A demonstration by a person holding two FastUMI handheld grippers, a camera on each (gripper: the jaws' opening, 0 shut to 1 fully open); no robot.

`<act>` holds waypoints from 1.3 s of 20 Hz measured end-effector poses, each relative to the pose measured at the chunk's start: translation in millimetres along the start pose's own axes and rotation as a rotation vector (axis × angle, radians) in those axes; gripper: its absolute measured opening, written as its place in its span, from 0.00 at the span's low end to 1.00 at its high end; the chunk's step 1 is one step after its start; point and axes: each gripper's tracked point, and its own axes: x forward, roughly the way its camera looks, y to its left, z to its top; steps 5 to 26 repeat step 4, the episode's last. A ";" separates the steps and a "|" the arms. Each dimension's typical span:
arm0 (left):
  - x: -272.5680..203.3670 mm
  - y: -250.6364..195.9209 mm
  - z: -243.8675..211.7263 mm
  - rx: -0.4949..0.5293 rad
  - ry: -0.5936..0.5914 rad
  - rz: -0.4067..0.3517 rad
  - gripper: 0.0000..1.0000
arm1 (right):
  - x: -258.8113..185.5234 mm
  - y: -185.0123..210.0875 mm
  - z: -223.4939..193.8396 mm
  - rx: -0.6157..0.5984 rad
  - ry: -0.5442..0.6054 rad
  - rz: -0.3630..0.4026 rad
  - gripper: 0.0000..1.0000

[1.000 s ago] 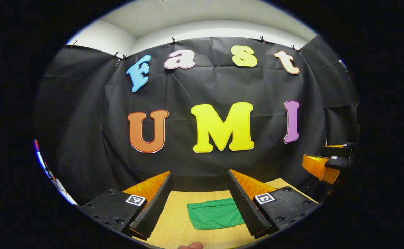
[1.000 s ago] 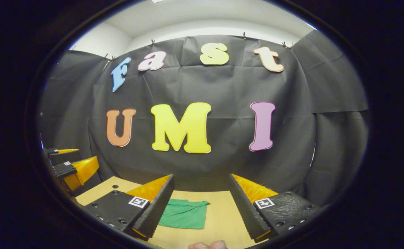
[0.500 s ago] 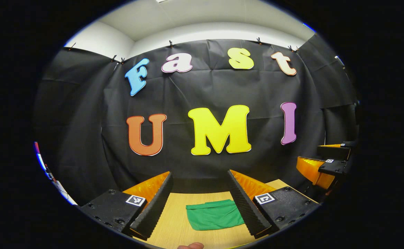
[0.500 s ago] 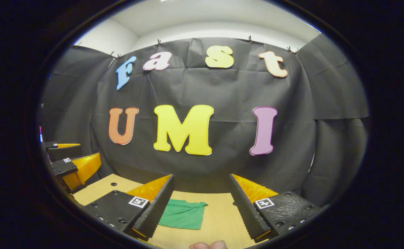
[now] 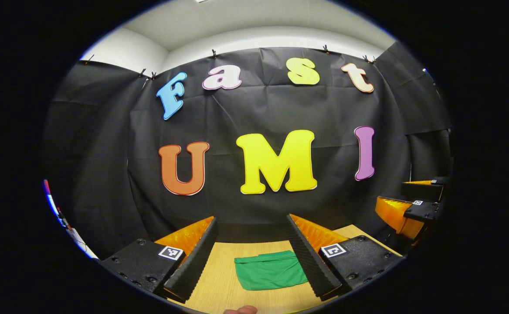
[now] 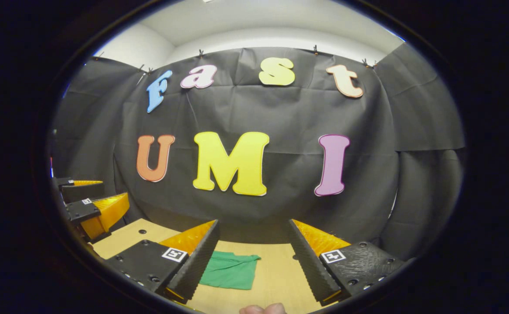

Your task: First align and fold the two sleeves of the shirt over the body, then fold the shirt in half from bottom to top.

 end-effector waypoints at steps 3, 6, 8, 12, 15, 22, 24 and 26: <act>1.8 -2.7 1.1 0.002 -0.002 -0.001 0.99 | 2.5 1.0 2.6 -0.015 -0.011 0.002 0.95; 2.4 -3.1 0.8 0.003 -0.002 0.000 0.99 | 2.6 1.7 4.1 -0.015 -0.015 0.005 0.96; 2.4 -3.1 0.8 0.003 -0.002 0.000 0.99 | 2.6 1.7 4.1 -0.015 -0.015 0.005 0.96; 2.4 -3.1 0.8 0.003 -0.002 0.000 0.99 | 2.6 1.7 4.1 -0.015 -0.015 0.005 0.96; 2.4 -3.1 0.8 0.003 -0.002 0.000 0.99 | 2.6 1.7 4.1 -0.015 -0.015 0.005 0.96; 2.4 -3.1 0.8 0.003 -0.002 0.000 0.99 | 2.6 1.7 4.1 -0.015 -0.015 0.005 0.96; 2.4 -3.1 0.8 0.003 -0.002 0.000 0.99 | 2.6 1.7 4.1 -0.015 -0.015 0.005 0.96; 2.4 -3.1 0.8 0.003 -0.002 0.000 0.99 | 2.6 1.7 4.1 -0.015 -0.015 0.005 0.96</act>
